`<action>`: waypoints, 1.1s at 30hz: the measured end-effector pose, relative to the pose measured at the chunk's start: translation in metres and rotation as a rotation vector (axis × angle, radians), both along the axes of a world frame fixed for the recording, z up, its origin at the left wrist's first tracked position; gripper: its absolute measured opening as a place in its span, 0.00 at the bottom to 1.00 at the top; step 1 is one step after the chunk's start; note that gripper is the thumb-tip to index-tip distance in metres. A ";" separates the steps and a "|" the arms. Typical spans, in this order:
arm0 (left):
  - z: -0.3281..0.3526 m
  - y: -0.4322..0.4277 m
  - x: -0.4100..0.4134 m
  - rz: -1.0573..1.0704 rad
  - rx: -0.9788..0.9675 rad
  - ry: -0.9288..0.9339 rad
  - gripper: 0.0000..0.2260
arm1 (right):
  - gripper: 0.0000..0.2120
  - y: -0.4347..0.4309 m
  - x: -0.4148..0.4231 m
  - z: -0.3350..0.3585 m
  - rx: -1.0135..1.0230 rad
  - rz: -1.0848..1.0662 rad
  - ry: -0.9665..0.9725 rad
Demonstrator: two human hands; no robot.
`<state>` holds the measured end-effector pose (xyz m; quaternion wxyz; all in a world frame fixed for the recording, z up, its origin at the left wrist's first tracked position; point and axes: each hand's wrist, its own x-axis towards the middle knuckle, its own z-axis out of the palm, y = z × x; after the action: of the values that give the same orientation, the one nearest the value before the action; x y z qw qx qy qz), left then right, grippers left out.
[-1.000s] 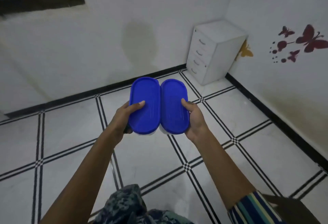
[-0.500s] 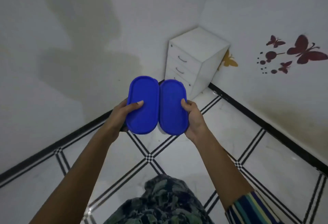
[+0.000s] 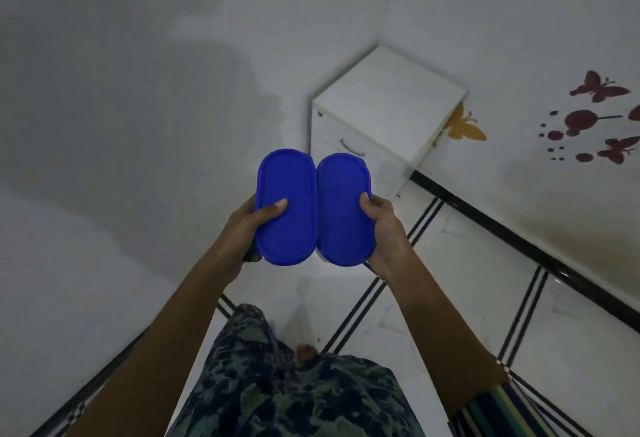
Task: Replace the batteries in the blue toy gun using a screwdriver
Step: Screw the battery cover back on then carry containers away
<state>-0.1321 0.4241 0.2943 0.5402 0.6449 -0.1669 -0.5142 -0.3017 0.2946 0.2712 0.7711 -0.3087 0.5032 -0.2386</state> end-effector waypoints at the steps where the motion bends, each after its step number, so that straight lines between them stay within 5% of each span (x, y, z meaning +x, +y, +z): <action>1: -0.003 -0.015 0.012 -0.007 -0.002 -0.006 0.25 | 0.17 -0.013 0.012 -0.003 -0.001 -0.011 0.003; 12: -0.083 -0.216 0.171 -0.199 0.085 0.007 0.19 | 0.20 -0.162 0.156 -0.086 0.017 -0.200 0.114; 22: -0.225 -0.320 0.208 -0.177 0.023 0.089 0.22 | 0.17 -0.251 0.192 -0.222 -0.008 -0.214 0.188; 28: -0.291 -0.355 0.212 -0.143 -0.012 0.116 0.23 | 0.27 -0.301 0.186 -0.275 -0.120 -0.055 0.265; 33: -0.301 -0.364 0.216 0.009 -0.071 0.029 0.21 | 0.44 -0.330 0.180 -0.293 -0.253 0.312 0.580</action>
<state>0.0843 0.0597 -0.0062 0.5674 0.6187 -0.1741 -0.5148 -0.1222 -0.0357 -0.0223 0.5791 -0.5298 0.6144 -0.0805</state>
